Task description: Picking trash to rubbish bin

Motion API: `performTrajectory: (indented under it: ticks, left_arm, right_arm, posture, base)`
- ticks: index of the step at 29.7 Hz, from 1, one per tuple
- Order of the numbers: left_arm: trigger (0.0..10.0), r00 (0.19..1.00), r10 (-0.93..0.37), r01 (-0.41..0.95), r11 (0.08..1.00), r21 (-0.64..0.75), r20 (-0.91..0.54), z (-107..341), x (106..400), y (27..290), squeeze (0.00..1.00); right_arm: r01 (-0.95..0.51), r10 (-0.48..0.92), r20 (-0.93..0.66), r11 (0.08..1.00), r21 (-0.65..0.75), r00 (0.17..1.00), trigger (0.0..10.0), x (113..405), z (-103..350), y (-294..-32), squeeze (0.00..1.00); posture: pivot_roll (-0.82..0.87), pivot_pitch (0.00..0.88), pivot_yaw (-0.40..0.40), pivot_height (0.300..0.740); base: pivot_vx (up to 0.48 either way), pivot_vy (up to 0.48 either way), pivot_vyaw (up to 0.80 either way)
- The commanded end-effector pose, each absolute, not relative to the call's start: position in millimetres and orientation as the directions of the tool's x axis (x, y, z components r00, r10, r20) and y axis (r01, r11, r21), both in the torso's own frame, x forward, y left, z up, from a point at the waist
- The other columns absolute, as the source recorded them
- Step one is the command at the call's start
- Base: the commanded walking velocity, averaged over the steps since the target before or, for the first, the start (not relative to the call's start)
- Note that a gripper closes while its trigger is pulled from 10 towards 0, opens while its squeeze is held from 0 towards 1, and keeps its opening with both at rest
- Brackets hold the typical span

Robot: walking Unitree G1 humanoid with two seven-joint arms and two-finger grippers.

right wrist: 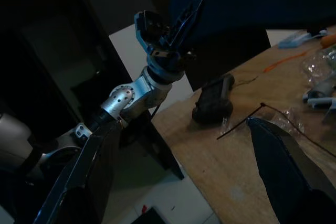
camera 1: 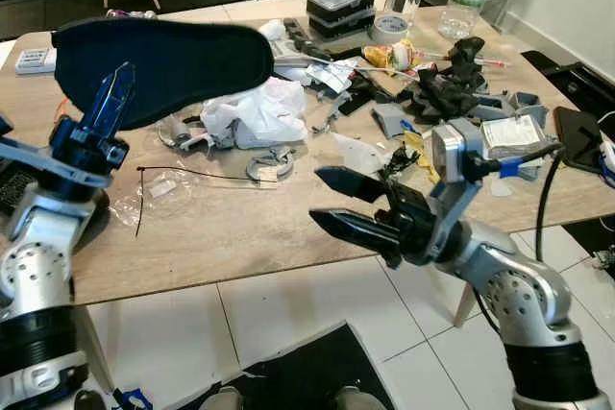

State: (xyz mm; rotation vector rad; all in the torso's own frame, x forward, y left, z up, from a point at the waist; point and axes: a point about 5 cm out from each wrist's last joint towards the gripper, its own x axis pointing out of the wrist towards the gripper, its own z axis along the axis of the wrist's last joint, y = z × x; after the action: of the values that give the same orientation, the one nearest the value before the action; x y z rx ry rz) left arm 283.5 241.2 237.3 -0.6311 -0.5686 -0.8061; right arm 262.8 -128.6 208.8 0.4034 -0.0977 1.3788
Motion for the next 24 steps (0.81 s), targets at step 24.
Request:
performTrajectory:
  ticks: [24]
  left_arm:
    - [10.0, 0.411, -0.803, 0.907, 0.314, -0.280, 0.432, 204.8, 251.5, 180.4, 0.00]
  right_arm:
    - [-0.935, 0.979, -0.132, 0.187, 0.302, 0.154, 10.0, 251.8, 123.5, -110.4, 0.00]
  posture:
    - [-0.01, 0.131, 0.001, 0.740]
  base:
    - [-0.235, 0.000, 0.00]
